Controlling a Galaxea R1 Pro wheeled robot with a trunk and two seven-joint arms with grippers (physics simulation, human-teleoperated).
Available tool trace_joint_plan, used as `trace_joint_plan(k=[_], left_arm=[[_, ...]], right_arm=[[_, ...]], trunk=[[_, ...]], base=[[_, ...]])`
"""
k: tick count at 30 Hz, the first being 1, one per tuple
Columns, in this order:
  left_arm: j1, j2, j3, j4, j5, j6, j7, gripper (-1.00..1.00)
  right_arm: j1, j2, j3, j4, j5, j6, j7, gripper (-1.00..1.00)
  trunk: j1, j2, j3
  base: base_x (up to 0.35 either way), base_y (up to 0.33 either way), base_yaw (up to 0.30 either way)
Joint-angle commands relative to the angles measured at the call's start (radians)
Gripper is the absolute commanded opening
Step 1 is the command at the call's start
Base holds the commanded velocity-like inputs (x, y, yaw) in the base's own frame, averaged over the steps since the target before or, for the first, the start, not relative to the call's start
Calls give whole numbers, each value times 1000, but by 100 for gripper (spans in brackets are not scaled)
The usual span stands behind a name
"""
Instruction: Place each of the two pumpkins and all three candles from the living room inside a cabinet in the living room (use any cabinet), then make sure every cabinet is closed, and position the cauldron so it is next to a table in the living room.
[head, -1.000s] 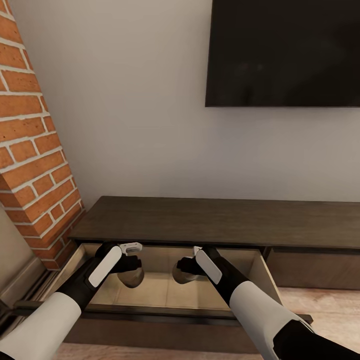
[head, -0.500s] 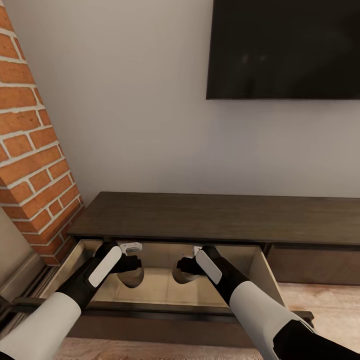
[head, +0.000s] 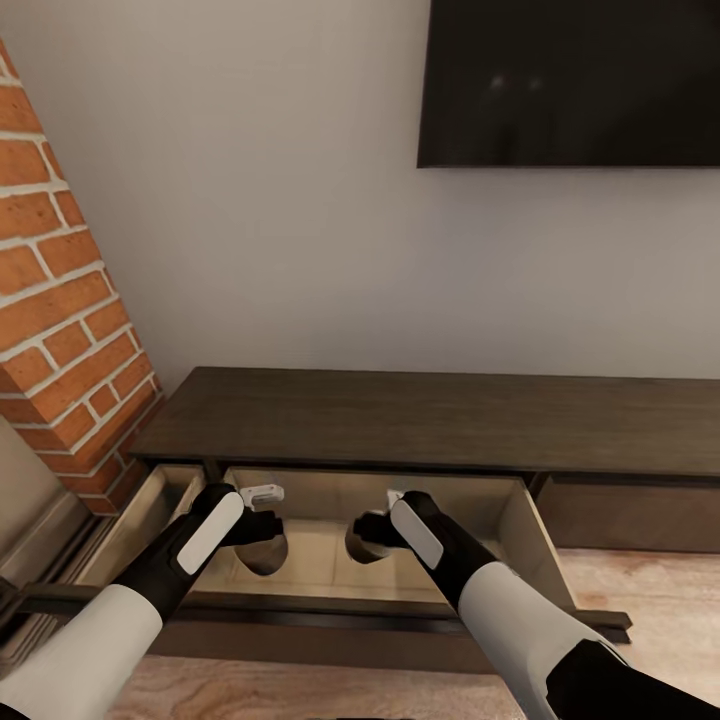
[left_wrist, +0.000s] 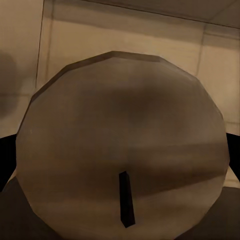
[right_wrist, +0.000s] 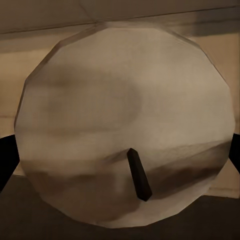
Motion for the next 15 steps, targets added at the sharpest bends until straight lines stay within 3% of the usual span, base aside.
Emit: trace_joint_plan(k=[1,6,12,15], left_arm=[[-1,1,-4,-1,10,-1,9,-100],[-1,1,-4,-1,10,-2,9,-100],[-1,1,-4,-2,10,-2,9,-100],[-1,1,-4,-3,10,-2,9,-100]], right_arm=[[-1,0,19,-1,-14,-14,-10,-100],[-1,0,52,-3,-21,-32,-10,-100],[-1,0,59,-4,-23,-36,-9,-100],[-1,0,60,-4,-23,-36,-9,-100]], trunk=[[0,-1,-5],[1,-1,-9],[1,-1,-9],[2,-2,-20]], base=[[0,0,0],[0,0,0],[0,0,0],[0,0,0]])
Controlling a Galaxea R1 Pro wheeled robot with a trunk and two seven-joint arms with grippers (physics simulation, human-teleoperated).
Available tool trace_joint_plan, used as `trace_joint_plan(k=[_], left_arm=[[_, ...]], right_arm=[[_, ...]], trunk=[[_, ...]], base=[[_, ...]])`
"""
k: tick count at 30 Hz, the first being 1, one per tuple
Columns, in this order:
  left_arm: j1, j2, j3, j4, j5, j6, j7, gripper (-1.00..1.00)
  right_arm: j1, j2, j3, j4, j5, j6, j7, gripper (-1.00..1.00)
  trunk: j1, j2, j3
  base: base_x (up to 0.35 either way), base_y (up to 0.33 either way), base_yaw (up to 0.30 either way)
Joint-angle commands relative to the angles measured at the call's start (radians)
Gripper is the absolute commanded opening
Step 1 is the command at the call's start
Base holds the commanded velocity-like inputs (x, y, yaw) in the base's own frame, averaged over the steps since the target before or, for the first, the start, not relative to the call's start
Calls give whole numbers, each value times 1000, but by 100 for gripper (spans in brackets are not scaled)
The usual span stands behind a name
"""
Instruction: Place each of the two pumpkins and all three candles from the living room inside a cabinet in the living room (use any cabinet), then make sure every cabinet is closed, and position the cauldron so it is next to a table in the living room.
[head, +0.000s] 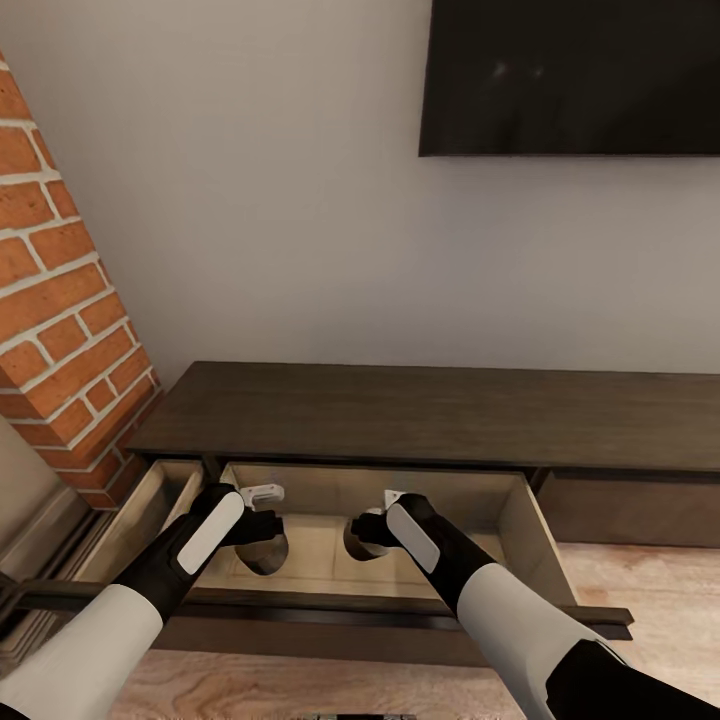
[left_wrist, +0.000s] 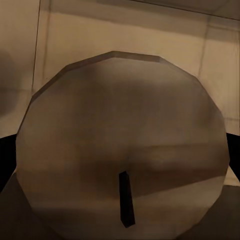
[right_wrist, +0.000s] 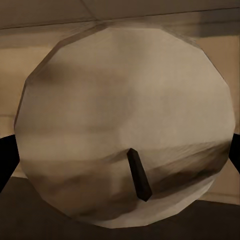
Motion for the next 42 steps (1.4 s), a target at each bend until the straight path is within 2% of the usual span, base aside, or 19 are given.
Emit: trace_joint_plan(k=[1,11,42], left_arm=[[-1,1,-4,-1,10,0,9,-100],[-1,1,-4,-2,10,-1,10,-100],[-1,1,-4,-2,10,-2,11,-100]], right_arm=[[-1,0,3,-1,-12,-1,-9,-100],[-1,0,4,-1,-12,-2,-9,-100],[-1,0,5,-1,-12,-2,-9,-100]], trunk=[[0,-1,-5],[5,-3,-44],[5,-3,-44]], base=[[0,0,0],[0,0,0],[38,0,0]])
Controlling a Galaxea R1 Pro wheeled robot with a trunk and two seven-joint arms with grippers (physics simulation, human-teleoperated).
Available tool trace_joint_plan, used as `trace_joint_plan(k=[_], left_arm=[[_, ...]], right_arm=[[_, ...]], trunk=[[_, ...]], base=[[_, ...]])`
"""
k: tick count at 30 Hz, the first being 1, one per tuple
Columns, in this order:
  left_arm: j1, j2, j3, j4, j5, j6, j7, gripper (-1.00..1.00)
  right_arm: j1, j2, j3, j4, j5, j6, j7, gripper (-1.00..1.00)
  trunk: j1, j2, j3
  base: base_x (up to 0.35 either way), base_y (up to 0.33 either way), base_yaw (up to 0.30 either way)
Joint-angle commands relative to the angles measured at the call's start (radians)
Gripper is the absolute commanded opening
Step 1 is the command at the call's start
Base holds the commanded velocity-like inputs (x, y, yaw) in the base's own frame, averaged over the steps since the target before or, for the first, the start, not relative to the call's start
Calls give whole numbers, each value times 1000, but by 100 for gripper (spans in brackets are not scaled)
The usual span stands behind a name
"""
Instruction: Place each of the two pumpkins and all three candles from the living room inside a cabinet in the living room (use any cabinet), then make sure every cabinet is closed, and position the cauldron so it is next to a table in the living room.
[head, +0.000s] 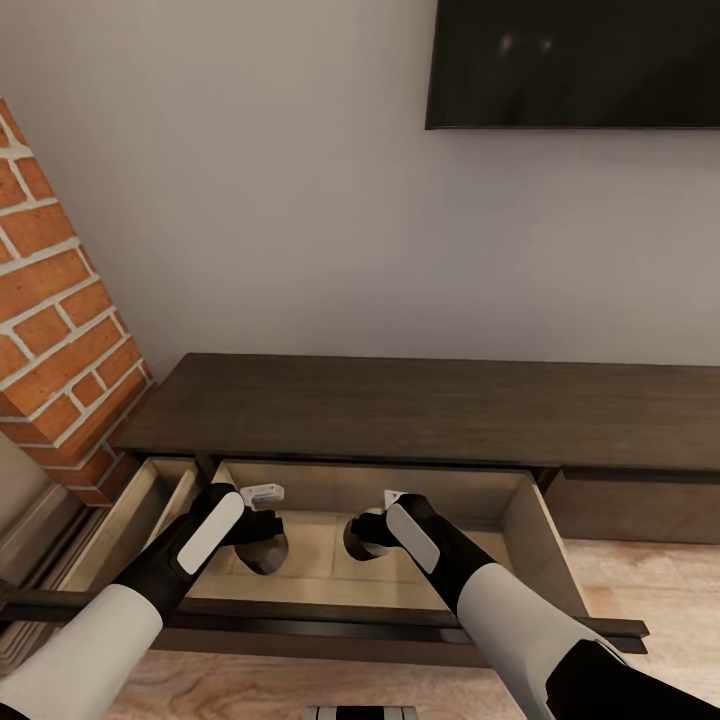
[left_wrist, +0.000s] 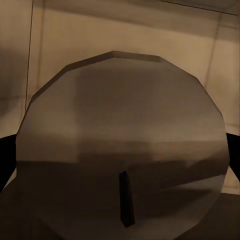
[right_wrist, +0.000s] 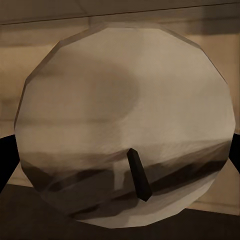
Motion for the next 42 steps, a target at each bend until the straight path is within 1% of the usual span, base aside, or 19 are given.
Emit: trace_joint_plan(k=[1,4,13,20,25,29,38,42], left_arm=[[-1,1,-4,-2,10,0,10,-100],[-1,1,-4,-3,10,0,10,-100],[-1,2,-4,-4,10,-1,11,-100],[0,3,-4,-10,10,-1,10,-100],[1,3,-4,-12,10,-1,11,-100],[1,3,-4,-14,10,-2,11,-100],[1,3,-4,-15,10,-3,12,-100],[1,3,-4,-16,10,-3,13,-100]], right_arm=[[-1,0,3,-1,-13,-1,-10,-100],[-1,0,3,-1,-13,-1,-10,-100],[-1,0,3,0,-13,-1,-10,-100],[-1,0,4,1,-3,0,-16,-100],[-1,0,6,-1,-4,0,-73,-100],[-1,0,6,-2,-6,1,-91,-100],[-1,0,6,-2,-11,4,-95,-100],[-1,0,6,-2,-12,5,-95,-100]], trunk=[[0,0,-1],[0,0,-1],[4,-3,-36],[4,-3,-36],[4,-3,-36],[6,-3,-51],[6,-3,-51],[7,-4,-67]], base=[[1,0,0],[0,0,0],[0,0,0],[0,0,0],[0,0,0],[0,0,0],[0,0,0],[0,0,0]])
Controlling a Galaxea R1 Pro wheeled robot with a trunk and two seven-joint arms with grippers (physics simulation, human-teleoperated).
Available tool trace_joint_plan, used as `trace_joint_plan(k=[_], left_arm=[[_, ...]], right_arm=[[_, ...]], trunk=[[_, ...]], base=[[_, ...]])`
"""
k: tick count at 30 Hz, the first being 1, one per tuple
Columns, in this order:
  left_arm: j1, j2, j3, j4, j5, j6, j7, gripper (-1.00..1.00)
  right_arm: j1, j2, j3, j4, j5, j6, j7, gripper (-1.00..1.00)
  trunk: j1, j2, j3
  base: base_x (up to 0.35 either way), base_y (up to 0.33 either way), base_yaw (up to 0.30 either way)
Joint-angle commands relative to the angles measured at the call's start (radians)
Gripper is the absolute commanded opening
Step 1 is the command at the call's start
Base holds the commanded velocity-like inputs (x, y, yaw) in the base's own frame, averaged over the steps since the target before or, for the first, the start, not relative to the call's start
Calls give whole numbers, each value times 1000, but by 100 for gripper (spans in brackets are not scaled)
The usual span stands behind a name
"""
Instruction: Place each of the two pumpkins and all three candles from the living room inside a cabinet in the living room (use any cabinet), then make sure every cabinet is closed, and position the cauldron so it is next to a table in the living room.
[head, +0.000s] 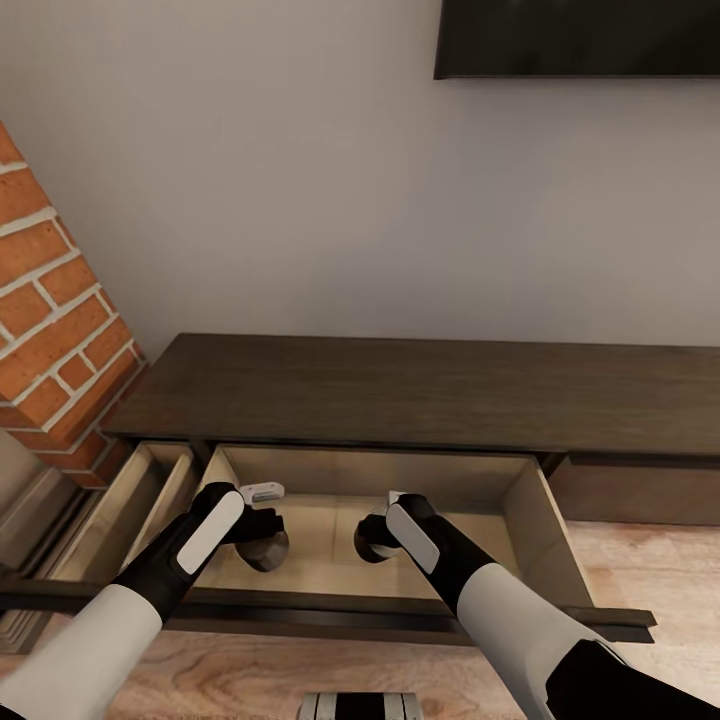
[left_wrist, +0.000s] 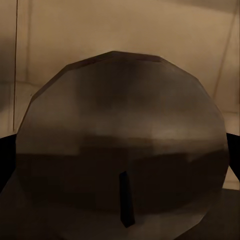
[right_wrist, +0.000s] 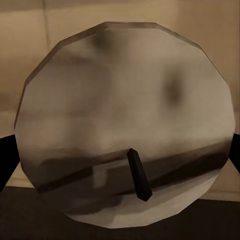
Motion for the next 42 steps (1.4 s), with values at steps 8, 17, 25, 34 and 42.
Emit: trace_joint_plan(k=[8,17,25,34,42], left_arm=[[-1,1,-4,-2,10,-3,10,-100],[-1,1,-4,-2,10,-5,10,-100],[-1,1,-4,-3,10,-19,10,-100],[0,1,-5,-3,10,-21,10,-100],[1,1,-6,-2,10,-22,10,-100]], right_arm=[[-1,0,3,-1,-12,-2,-9,-100],[-1,0,3,-1,-12,-2,-9,-100],[-1,0,3,-1,-12,-2,-9,-100],[-1,0,3,-1,-12,-2,-9,-100],[-1,0,4,-1,-12,-2,-9,-100]], trunk=[[0,-1,-5],[1,-1,-13],[1,-1,-16],[3,-2,-32],[4,-3,-40]], base=[[0,0,0],[0,0,0],[0,0,0],[0,0,0],[0,0,0]])
